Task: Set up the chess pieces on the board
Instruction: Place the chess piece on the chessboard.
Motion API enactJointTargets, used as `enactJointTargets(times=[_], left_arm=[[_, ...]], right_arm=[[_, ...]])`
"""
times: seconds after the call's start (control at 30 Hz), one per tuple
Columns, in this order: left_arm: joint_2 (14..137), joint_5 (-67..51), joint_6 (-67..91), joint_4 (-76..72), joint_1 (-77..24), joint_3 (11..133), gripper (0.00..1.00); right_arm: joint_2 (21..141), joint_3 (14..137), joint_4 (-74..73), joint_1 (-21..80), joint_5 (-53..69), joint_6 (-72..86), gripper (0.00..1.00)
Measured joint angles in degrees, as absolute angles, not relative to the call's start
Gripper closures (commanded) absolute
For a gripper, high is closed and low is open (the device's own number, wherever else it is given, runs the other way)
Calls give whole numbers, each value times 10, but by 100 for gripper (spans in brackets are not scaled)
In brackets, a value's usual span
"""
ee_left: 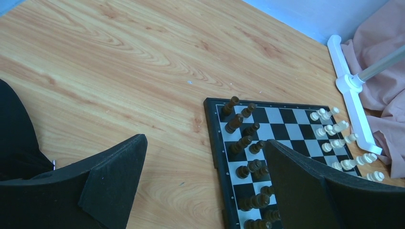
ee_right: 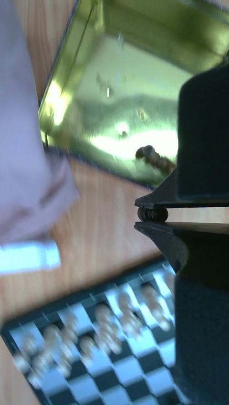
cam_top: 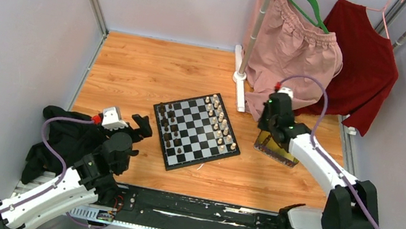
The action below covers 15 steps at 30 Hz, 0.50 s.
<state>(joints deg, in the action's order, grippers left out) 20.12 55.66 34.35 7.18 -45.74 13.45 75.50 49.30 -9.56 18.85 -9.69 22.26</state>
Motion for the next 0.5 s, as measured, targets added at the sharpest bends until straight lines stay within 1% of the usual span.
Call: enactJointTargets(times=[0.07,0.3,0.5], left_arm=[[196,557,345,78,-457,135,0],[181,557,350,96,-457,135,0],[166,558,354,108,-457,135,0]], right_arm=[[743,499,-112,253,-111,216,100],[741,539,-143,422,-150,198,100],[808,600,-157,551,-182,184,100]])
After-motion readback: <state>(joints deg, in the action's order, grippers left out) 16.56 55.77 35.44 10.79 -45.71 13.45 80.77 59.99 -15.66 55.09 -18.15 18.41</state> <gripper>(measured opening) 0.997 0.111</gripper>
